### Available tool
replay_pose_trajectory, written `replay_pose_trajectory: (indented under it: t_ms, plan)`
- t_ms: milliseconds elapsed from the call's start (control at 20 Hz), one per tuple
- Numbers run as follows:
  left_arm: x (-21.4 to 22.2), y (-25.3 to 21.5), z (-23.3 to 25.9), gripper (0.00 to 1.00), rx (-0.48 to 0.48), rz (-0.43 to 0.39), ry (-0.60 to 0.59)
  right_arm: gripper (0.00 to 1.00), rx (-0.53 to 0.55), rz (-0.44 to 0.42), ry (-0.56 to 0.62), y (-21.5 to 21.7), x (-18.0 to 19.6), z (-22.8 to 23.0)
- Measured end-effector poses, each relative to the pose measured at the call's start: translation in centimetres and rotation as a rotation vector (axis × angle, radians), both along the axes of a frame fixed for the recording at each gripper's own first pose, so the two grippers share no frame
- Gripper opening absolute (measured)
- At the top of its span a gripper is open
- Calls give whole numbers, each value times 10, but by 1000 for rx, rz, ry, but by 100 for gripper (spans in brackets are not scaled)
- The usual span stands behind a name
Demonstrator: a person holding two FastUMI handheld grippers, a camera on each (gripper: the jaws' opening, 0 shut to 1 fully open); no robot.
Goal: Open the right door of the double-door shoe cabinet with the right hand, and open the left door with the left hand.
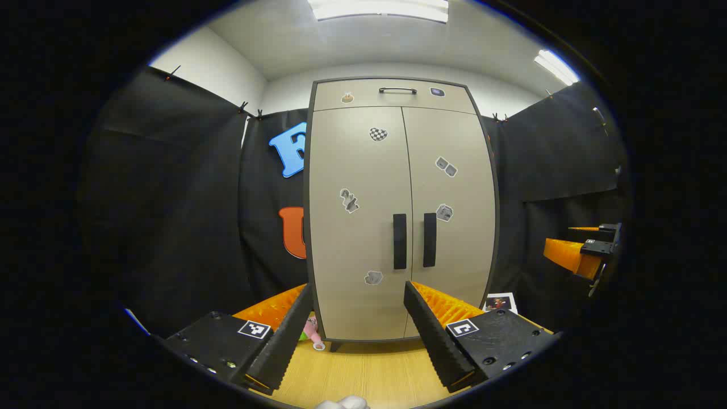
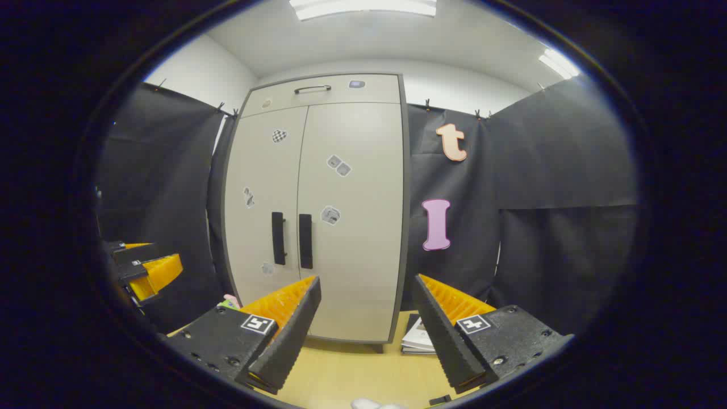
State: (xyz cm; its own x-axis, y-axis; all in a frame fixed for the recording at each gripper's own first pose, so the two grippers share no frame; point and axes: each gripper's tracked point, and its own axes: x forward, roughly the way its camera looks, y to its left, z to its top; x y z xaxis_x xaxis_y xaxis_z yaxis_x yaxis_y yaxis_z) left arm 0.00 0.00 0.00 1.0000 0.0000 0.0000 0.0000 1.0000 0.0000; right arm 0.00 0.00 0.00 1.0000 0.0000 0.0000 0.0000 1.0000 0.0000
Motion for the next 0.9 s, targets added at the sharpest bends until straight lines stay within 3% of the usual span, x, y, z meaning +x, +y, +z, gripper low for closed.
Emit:
replay_pose_trajectory:
  t_ms: [900]
  plan:
    - [7, 10, -4, 96, 11, 11, 5, 99, -11, -14, -3, 7, 30, 5]
